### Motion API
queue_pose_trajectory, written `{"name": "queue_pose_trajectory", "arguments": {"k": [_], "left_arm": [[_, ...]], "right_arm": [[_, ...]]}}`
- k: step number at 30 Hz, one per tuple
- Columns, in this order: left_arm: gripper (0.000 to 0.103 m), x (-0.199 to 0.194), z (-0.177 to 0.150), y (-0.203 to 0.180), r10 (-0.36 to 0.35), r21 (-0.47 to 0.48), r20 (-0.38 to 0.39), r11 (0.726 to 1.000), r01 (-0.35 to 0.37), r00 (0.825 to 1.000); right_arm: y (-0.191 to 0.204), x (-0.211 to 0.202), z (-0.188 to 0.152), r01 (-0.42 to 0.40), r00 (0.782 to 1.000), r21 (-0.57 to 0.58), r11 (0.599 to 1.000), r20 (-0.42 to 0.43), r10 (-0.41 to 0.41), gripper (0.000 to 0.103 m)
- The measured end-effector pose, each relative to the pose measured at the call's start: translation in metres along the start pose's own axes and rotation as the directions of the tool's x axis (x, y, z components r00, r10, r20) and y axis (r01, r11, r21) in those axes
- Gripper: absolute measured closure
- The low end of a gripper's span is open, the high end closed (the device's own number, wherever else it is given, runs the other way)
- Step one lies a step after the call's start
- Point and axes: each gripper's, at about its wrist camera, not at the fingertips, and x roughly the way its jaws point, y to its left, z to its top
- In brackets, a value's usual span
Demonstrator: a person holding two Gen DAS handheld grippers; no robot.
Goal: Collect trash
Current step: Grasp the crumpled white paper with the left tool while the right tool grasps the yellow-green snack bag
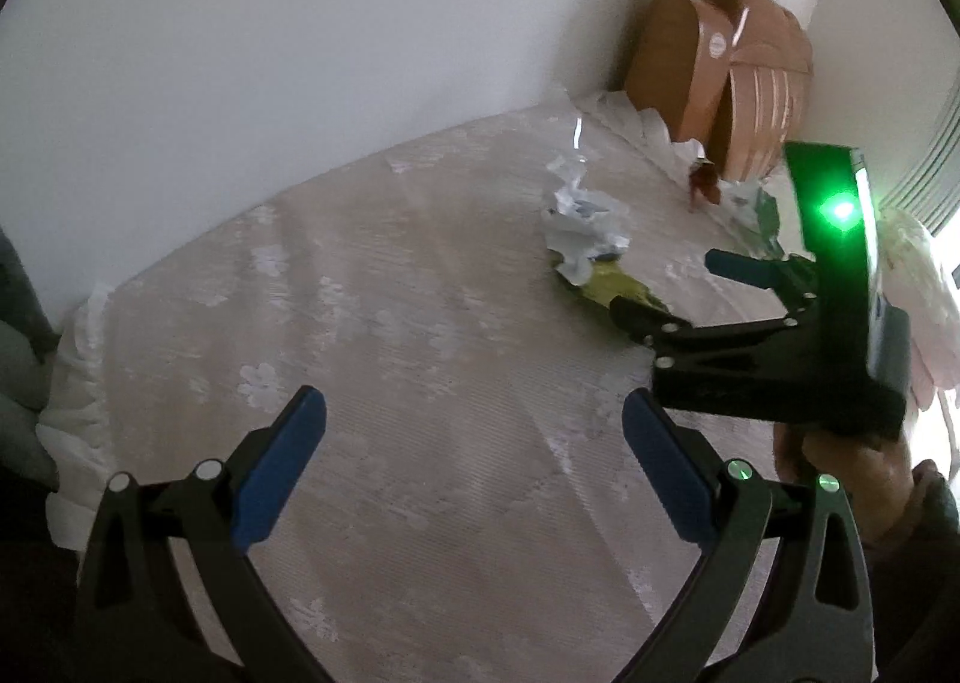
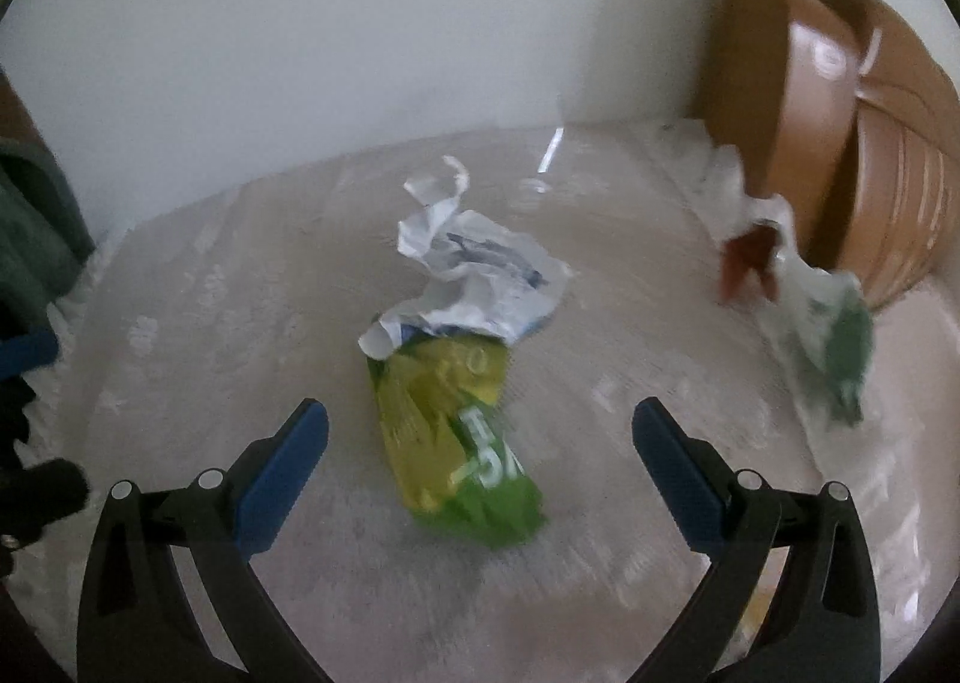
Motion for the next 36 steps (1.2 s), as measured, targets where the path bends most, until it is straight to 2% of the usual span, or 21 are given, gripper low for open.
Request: {"name": "queue_pose_trajectory", "arguments": {"k": [5, 9, 13, 19, 25, 31, 36], "left_arm": [[0.008, 0.003, 0.005, 0.005, 0.011, -0.018, 0.003, 1.000, -0.011, 1.000], [0.008, 0.003, 0.004, 0.006, 0.017, -0.038, 0.002, 0.999, -0.017, 1.000], [0.008, 0.003, 0.002, 0.007, 0.010, -0.059, -0.007, 0.998, -0.011, 1.000], [0.008, 0.003, 0.008, 0.001, 0.016, -0.038, 0.011, 0.999, -0.016, 1.000], [0.008, 0.020, 0.020, -0.022, -0.022, -0.001, 0.015, 1.000, 0.022, 1.000], [0.008, 0.069, 0.042, -0.059, -0.065, -0.015, -0.025, 0.998, 0.065, 0.998], [0.008, 0.118, 0.073, -0.093, -0.009, 0.013, -0.051, 1.000, 0.010, 0.999]], "right_arm": [[0.004, 0.018, 0.005, 0.004, 0.999, -0.017, 1.000, -0.042, -0.005, 0.024], [0.003, 0.018, 0.006, -0.020, 0.999, -0.007, 1.000, -0.049, 0.019, 0.046], [0.004, 0.016, 0.005, -0.020, 0.999, -0.017, 1.000, -0.045, 0.019, 0.057], [-0.012, -0.014, -0.005, -0.034, 0.999, 0.040, 0.999, 0.009, 0.034, 0.059], [-0.034, -0.063, -0.031, -0.031, 0.997, 0.129, 0.991, 0.076, 0.021, 0.060], [-0.058, -0.101, -0.067, -0.021, 0.996, 0.273, 0.962, 0.091, -0.005, 0.060], [-0.073, -0.121, -0.095, -0.009, 0.996, 0.379, 0.925, 0.084, -0.024, 0.060]]}}
